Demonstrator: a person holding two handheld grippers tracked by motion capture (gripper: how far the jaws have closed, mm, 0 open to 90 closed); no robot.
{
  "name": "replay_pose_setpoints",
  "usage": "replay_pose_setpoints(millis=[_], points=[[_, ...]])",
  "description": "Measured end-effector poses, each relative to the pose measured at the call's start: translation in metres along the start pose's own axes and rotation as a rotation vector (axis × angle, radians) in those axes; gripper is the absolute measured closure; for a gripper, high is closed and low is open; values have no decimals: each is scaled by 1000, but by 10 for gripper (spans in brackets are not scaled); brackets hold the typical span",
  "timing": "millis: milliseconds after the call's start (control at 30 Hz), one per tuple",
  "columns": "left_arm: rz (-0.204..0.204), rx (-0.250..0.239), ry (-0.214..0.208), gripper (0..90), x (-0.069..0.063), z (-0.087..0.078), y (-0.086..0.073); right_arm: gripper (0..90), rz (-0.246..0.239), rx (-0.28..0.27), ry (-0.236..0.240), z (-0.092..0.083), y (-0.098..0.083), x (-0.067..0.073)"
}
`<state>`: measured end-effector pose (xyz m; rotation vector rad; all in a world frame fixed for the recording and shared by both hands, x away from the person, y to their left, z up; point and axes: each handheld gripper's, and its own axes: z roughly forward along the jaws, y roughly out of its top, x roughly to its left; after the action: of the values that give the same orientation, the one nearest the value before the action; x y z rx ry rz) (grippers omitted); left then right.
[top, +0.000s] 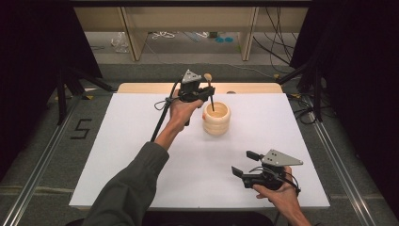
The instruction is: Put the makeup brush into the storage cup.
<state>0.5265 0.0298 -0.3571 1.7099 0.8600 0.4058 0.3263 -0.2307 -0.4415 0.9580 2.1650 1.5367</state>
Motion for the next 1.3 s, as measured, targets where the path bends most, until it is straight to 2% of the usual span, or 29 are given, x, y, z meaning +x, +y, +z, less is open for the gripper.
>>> replay_pose_setpoints(millis=[33, 167, 300, 867, 933, 967, 1033, 1133, 1167, 1200, 1233, 1300], points=[[5, 2, 0, 832, 0, 1, -1, 197, -21, -5, -12, 0, 0, -1], [-2, 5, -1, 832, -1, 4, -6, 197, -19, -12, -8, 0, 0, -1], [-13, 8, 2, 832, -1, 7, -12, 197, -24, 14, -12, -2, 1, -1], [-34, 13, 1, 831, 0, 15, -35, 199, -6, 26, 0, -1, 0, 0], [-46, 9, 3, 831, 1, 16, -37, 199, -6, 25, 1, -1, 0, 0], [-38, 14, 4, 831, 1, 16, -39, 199, -5, 27, 0, -1, 0, 0], [-51, 17, 2, 831, 0, 18, -42, 199, -6, 26, 1, -1, 0, -1], [-47, 18, 2, 830, -1, 20, -46, 200, -2, 19, 6, 0, 0, 0], [-42, 20, 0, 830, -2, 21, -47, 200, -19, -7, 1, 1, -1, -1], [-45, 21, -5, 829, -3, 22, -49, 200, 0, 4, 12, 1, -1, 0], [-29, 33, -2, 826, -3, 22, -50, 200, -4, 25, 3, -1, 0, 0], [-16, 39, 10, 780, -3, 21, -51, 200, -6, 25, 3, -1, 0, 0]])
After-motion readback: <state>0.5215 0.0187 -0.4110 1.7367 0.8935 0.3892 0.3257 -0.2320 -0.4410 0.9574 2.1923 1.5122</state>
